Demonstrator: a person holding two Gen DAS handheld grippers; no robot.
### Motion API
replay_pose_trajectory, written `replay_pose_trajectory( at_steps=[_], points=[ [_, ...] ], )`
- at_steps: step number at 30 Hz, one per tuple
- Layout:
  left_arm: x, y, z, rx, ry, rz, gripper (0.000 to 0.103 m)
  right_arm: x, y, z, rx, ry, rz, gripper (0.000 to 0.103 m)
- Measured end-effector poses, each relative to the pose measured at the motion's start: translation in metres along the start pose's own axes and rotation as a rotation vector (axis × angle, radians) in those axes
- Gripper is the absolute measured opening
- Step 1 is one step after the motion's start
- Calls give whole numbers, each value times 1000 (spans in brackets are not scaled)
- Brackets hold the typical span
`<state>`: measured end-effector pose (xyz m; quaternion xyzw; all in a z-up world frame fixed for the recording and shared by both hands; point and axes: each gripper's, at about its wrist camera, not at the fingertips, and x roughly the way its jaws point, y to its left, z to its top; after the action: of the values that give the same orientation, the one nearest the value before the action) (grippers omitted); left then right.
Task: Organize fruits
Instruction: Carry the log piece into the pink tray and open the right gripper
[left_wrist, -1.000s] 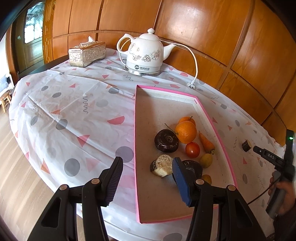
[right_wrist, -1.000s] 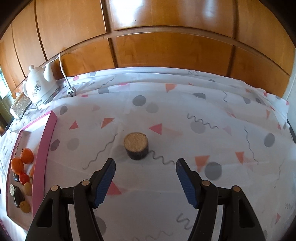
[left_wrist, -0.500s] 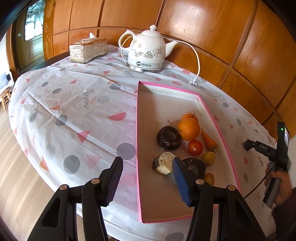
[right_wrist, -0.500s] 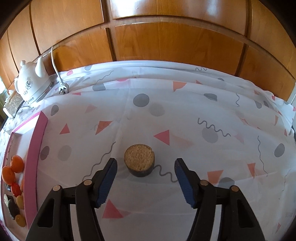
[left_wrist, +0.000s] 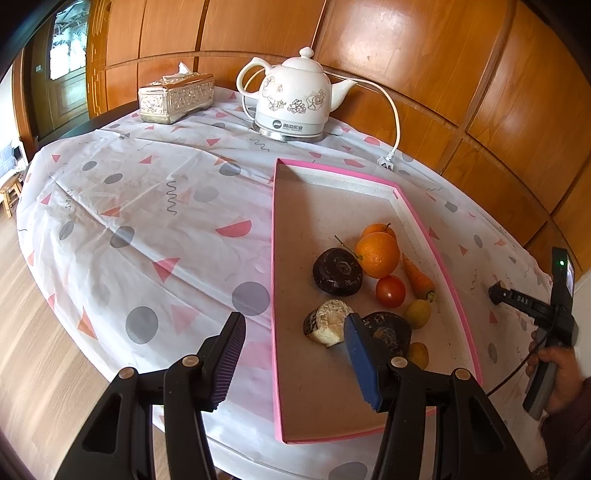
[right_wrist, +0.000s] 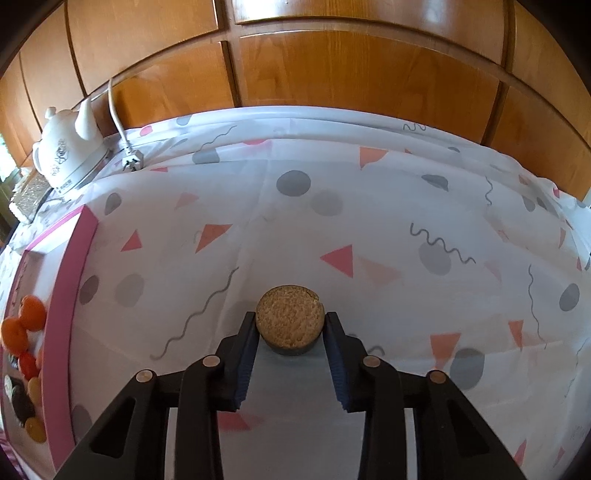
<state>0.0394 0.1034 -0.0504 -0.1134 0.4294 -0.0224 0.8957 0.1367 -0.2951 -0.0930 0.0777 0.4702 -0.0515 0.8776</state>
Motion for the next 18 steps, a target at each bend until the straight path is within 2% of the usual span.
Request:
replay_pose_trajectory(
  at_steps=[13,18],
  points=[
    [-10,1,1,-13,-27,-4,56,-34,22,-40,-72,2,106,36],
    [-16,3,2,-20,-44,-3,56,-54,42,-48,-105,-14,186,36]
  ],
)
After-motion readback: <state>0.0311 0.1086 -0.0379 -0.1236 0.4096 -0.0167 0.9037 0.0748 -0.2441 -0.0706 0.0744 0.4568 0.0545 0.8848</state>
